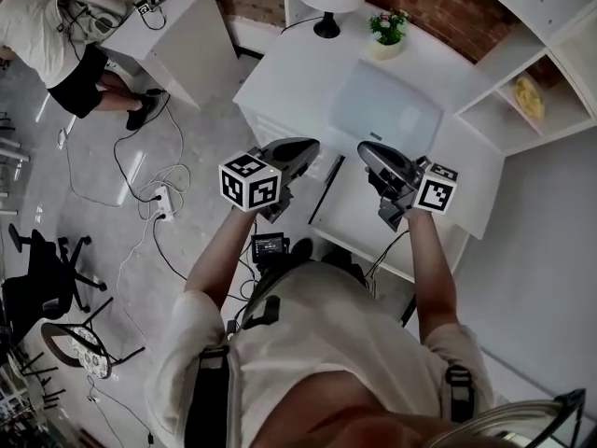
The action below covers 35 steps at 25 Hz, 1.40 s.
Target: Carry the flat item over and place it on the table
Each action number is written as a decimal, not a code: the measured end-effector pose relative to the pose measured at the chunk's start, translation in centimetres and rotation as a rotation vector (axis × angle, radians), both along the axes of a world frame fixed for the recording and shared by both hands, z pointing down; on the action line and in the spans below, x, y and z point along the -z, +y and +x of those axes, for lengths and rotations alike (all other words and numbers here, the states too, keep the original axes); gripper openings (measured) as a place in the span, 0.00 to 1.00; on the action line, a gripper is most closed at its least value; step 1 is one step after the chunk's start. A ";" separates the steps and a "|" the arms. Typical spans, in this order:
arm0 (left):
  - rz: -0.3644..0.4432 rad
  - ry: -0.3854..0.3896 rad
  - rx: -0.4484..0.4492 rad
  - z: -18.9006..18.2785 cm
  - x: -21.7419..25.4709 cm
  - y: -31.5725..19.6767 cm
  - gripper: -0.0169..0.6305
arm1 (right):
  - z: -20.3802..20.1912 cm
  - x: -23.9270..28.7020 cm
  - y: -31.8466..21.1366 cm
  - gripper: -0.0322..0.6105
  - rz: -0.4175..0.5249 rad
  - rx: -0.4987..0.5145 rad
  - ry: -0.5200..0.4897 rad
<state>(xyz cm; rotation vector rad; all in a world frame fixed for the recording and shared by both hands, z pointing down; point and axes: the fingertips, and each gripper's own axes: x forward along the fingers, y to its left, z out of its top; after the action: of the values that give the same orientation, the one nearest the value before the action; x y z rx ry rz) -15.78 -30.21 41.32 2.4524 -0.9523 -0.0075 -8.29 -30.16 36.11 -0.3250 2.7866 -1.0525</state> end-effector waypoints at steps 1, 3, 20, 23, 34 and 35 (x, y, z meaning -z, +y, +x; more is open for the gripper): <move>0.006 0.006 -0.009 -0.1 0.3 0.4 0.06 | -0.6 0.5 0.3 0.07 0.014 0.005 -0.002; 0.024 0.017 -0.027 -0.1 1.0 1.0 0.06 | -1.8 1.5 1.0 0.07 0.047 0.015 0.000; 0.136 0.279 -0.257 2.2 7.0 7.6 0.06 | -5.2 1.3 8.7 0.07 0.377 0.081 0.427; 0.145 0.285 -0.278 3.3 7.9 8.5 0.06 | -4.3 1.6 9.8 0.07 0.397 0.083 0.442; 0.212 0.208 -0.425 9.6 11.0 14.9 0.06 | 0.1 3.5 16.1 0.07 0.442 0.119 0.426; 0.205 0.225 -0.440 10.3 11.4 15.8 0.06 | 0.8 4.0 17.0 0.07 0.427 0.114 0.399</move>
<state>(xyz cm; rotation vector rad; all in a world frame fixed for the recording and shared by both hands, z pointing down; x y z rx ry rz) -5.48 -14.39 29.96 2.7270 -0.3178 -0.2347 -7.46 -13.17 32.16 -0.3550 3.3175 -0.4142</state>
